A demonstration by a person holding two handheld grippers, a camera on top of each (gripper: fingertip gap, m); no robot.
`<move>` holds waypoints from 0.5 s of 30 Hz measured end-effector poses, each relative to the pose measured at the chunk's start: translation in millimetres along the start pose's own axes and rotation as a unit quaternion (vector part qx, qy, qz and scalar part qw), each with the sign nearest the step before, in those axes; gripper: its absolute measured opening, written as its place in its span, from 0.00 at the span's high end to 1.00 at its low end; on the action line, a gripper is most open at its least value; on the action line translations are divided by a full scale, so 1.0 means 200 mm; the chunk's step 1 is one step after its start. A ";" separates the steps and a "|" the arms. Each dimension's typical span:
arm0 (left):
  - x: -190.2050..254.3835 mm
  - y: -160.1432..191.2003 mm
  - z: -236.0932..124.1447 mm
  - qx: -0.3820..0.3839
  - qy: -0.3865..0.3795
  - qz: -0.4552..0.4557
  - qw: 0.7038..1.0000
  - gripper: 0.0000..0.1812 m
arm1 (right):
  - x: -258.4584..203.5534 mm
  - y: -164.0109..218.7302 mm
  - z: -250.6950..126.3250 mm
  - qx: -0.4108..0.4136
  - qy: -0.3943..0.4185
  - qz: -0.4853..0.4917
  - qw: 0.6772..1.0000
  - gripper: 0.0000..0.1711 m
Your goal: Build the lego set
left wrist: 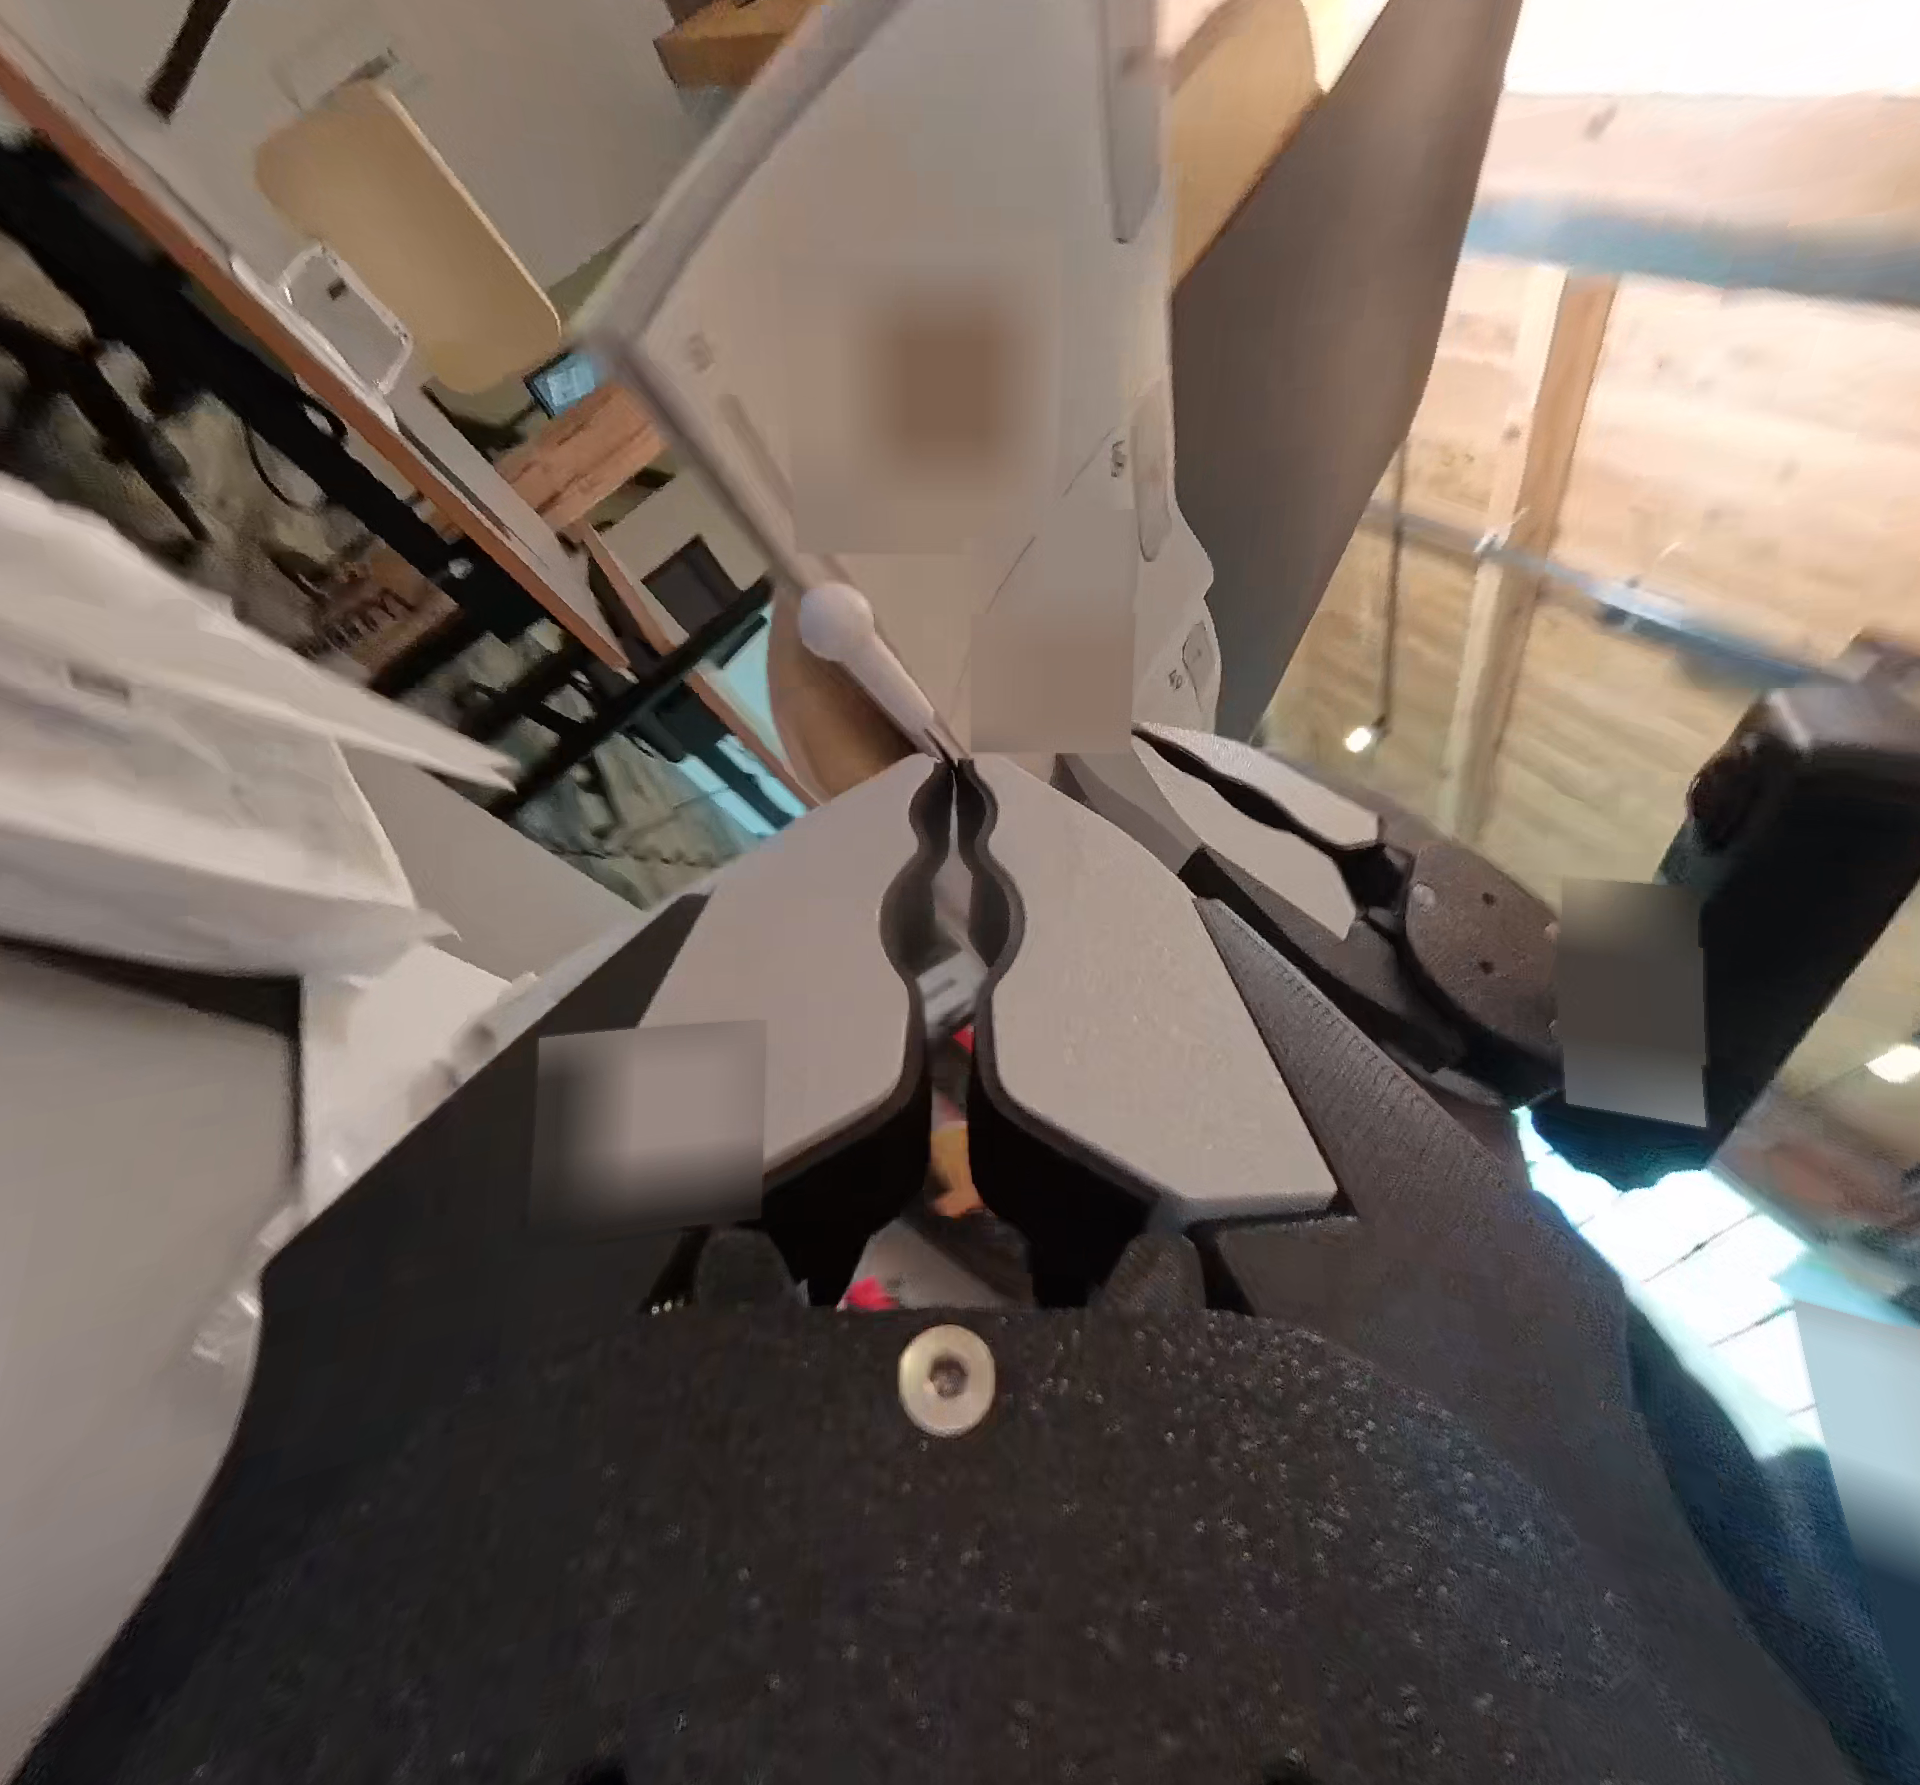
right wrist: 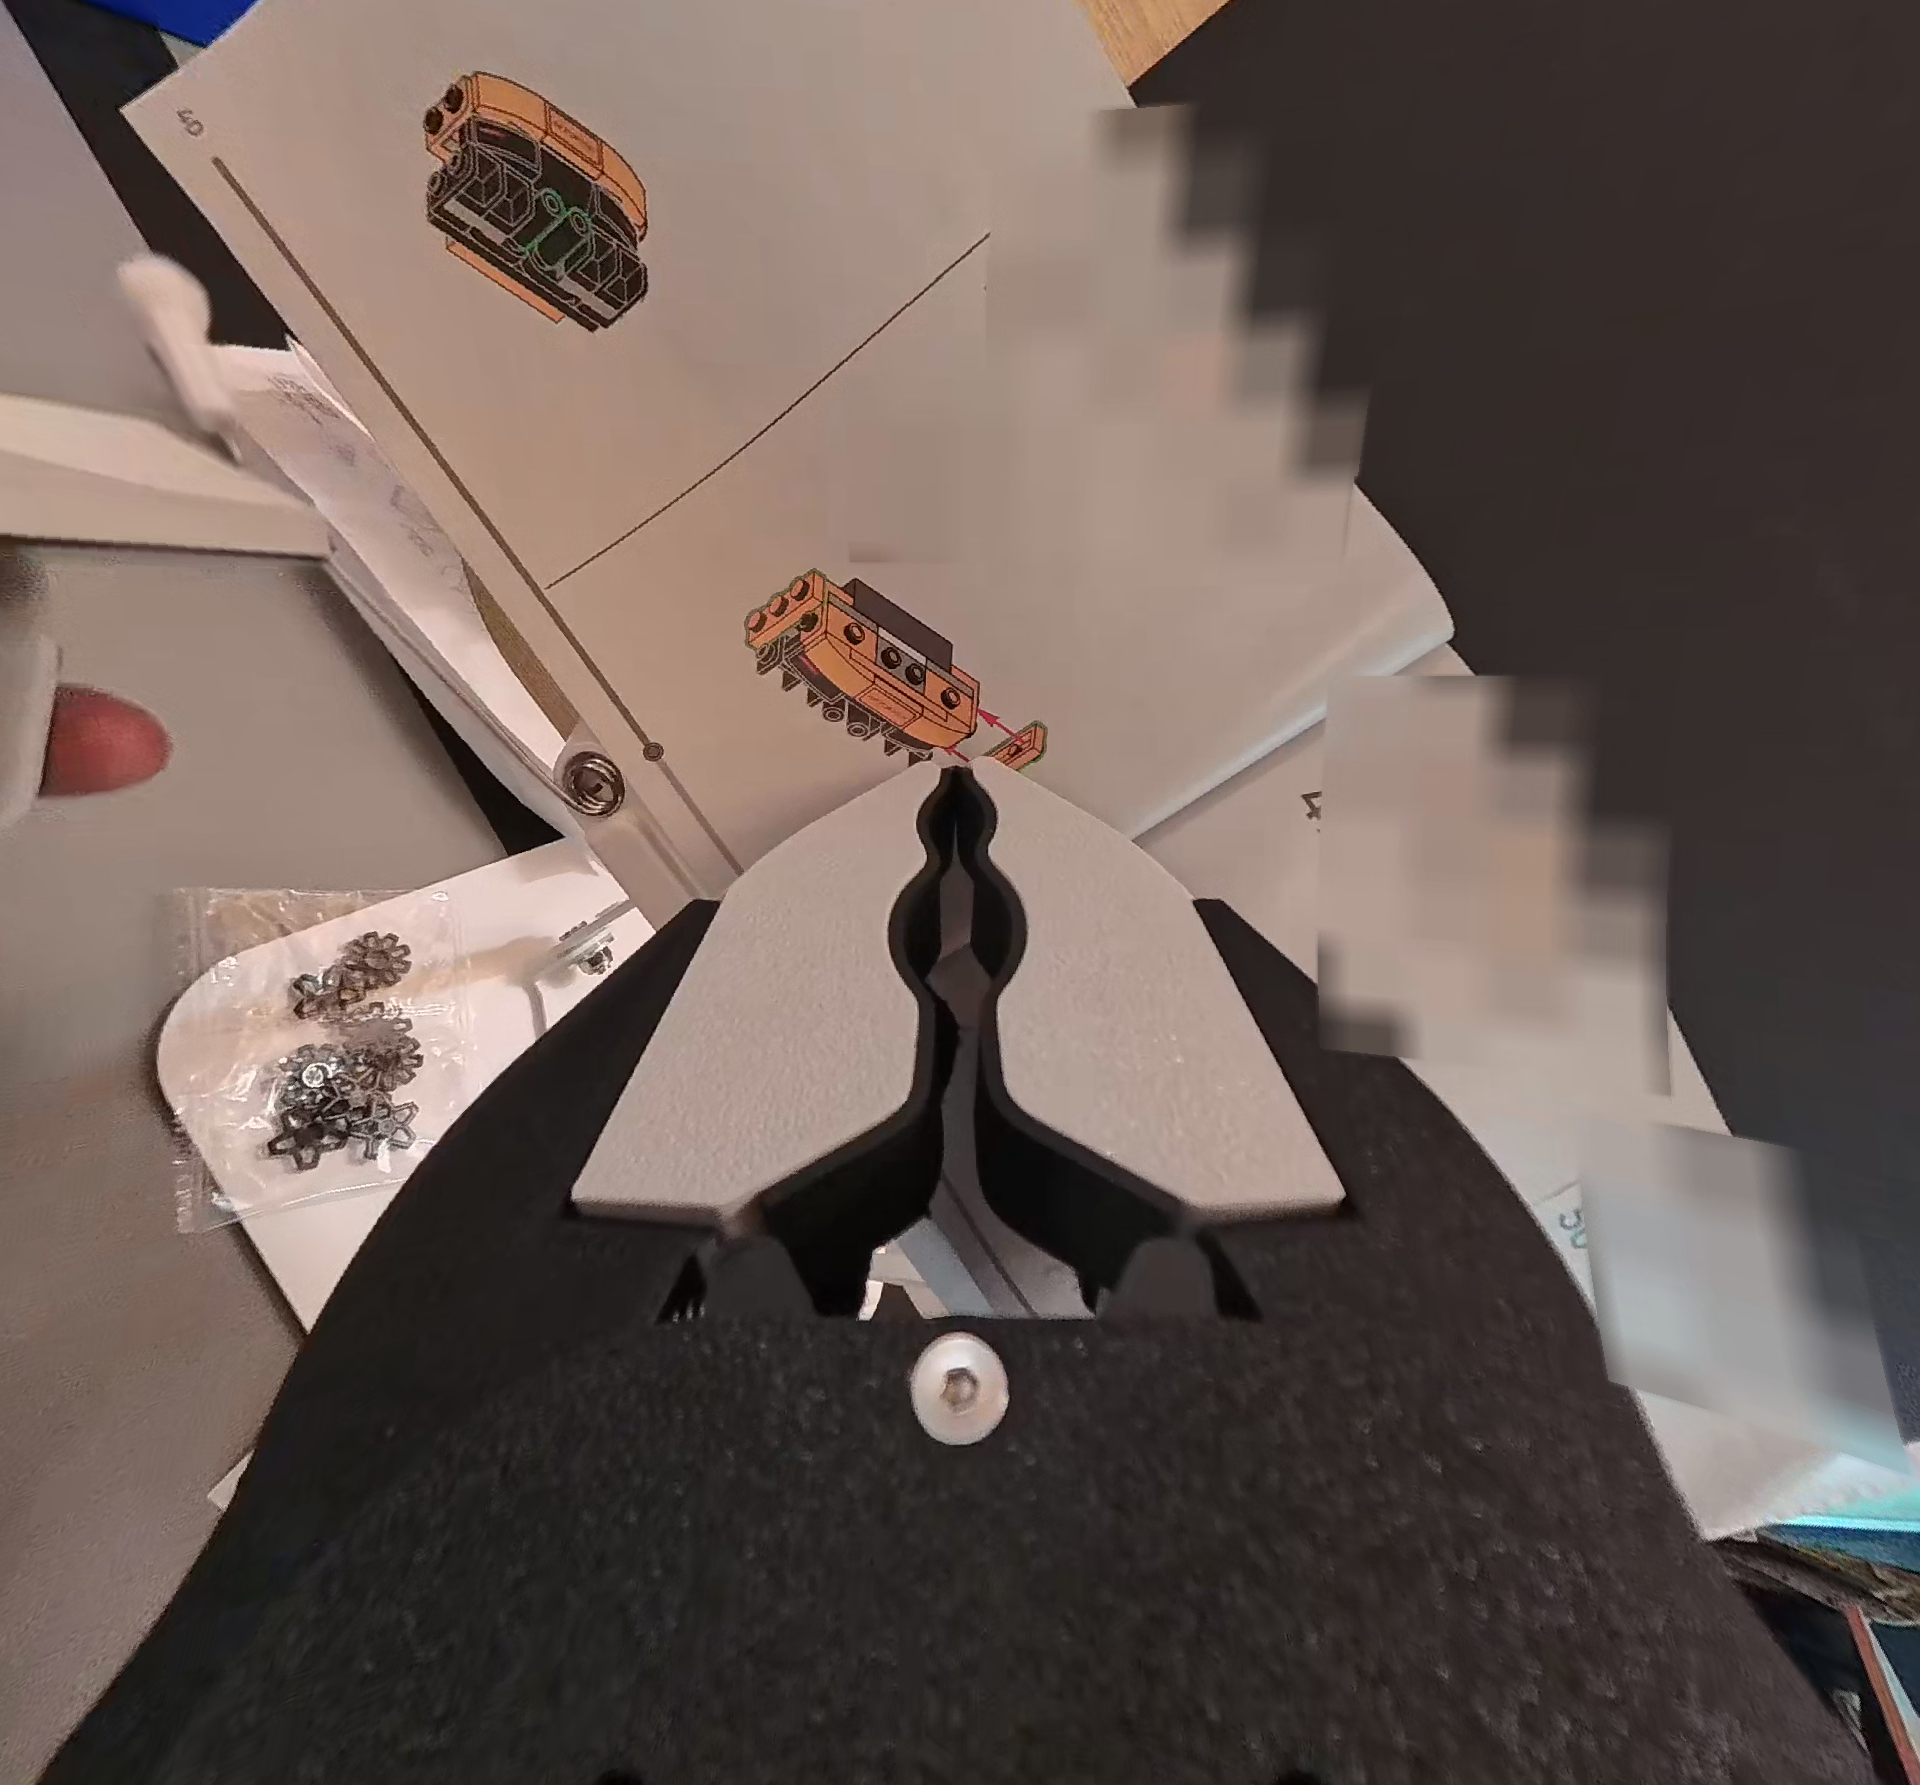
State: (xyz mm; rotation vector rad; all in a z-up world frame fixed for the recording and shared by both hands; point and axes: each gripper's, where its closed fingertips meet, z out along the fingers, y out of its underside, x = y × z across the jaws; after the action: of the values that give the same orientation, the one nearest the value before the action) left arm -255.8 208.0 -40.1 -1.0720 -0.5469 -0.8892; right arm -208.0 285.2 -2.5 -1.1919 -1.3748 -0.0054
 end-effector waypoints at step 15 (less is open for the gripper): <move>0.22 0.18 0.32 -0.256 0.040 0.592 0.763 1.00 | -0.01 0.00 -0.01 0.010 -0.028 0.043 0.999 1.00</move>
State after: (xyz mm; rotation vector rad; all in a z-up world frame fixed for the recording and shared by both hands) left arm -199.2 257.4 0.5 -1.5492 0.5181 0.0940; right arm -206.9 283.1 -2.5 -1.2416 -1.3681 0.1020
